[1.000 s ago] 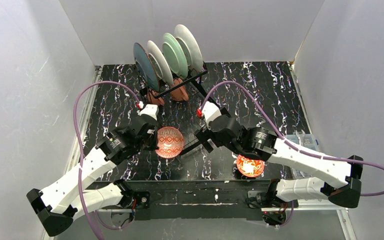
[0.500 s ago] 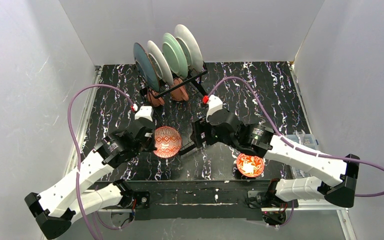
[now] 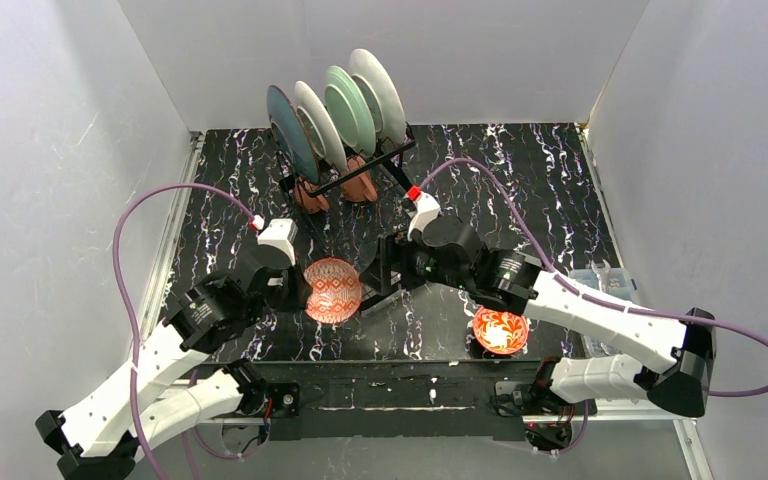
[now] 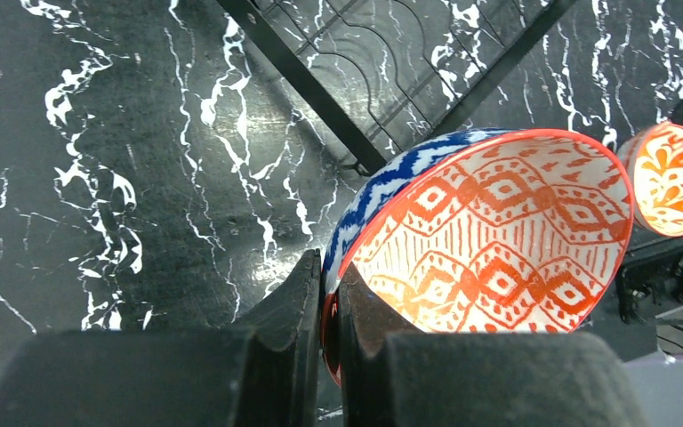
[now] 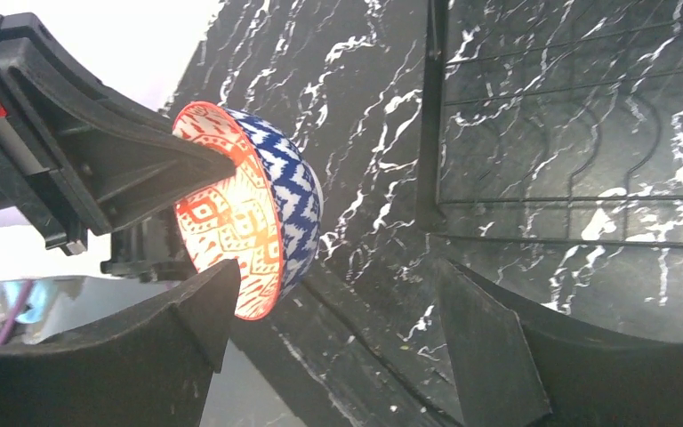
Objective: Load the mixed dishes into the dish rack
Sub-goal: Insert the bowl into the dish rack.
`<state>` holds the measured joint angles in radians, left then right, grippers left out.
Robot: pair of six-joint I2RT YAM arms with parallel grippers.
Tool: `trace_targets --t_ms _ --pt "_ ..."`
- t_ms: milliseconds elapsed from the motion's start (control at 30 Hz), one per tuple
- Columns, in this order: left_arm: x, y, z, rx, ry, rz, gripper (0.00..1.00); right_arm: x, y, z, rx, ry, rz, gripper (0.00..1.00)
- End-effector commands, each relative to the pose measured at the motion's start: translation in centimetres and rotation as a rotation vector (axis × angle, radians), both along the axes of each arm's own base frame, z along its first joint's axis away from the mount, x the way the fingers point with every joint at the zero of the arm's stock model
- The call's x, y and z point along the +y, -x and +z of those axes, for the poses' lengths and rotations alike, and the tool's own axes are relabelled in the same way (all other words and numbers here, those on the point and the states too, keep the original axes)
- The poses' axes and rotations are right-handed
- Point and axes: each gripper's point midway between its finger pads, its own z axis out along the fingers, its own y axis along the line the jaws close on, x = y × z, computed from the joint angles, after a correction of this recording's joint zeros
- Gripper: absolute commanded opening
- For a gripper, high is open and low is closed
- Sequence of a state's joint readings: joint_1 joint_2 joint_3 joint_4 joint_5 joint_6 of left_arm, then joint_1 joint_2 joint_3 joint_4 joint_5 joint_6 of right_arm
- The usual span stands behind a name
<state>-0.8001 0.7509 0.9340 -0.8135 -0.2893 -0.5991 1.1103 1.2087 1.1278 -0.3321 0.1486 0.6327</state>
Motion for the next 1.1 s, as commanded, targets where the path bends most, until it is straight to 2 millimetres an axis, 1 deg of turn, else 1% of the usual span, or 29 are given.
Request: trace_targets --t_ms 0,167,267,300,333,400,467,600,733,833,1067 --pt "-1.2 0.2 1.3 -0.022 0.092 -0.044 0.0 0.6 1.0 3.1 0.032 -0.204 0.041 0.89" --pt "-2.5 0.8 2.6 -0.016 0.184 -0.103 0.0 -0.3 1.3 3.9 0.04 -0.296 0.037 0.93" --pt "-3.3 0.9 3.3 -0.013 0.244 -0.141 0.0 -0.9 1.9 4.3 0.049 -0.342 0.057 0.94" --pt "-4.1 1.4 3.6 0.005 0.284 -0.185 0.0 -1.1 2.0 4.5 0.051 -0.359 0.06 0.95" --pt "-4.4 1.5 4.0 0.008 0.31 -0.202 0.0 -1.3 2.2 4.5 0.055 -0.373 0.067 0.95" --pt "-4.8 1.5 4.5 0.018 0.356 -0.221 0.0 -1.3 2.6 5.3 0.05 -0.43 0.088 0.96" --pt "-5.2 1.5 4.9 0.031 0.399 -0.24 0.0 -1.5 3.1 5.6 0.058 -0.47 0.101 0.96" --pt "-5.7 1.3 5.4 0.047 0.472 -0.265 0.0 -1.8 3.8 5.5 0.086 -0.523 0.116 0.96" --pt "-6.4 1.5 5.8 0.077 0.537 -0.298 0.0 -2.3 4.0 6.3 0.074 -0.58 0.116 0.97" --pt "-6.7 1.6 5.9 0.096 0.572 -0.313 0.0 -2.3 4.4 7.1 0.064 -0.617 0.143 0.98" --pt "-7.0 1.6 5.9 0.123 0.617 -0.327 0.0 -2.4 4.9 8.3 0.043 -0.686 0.17 0.98"
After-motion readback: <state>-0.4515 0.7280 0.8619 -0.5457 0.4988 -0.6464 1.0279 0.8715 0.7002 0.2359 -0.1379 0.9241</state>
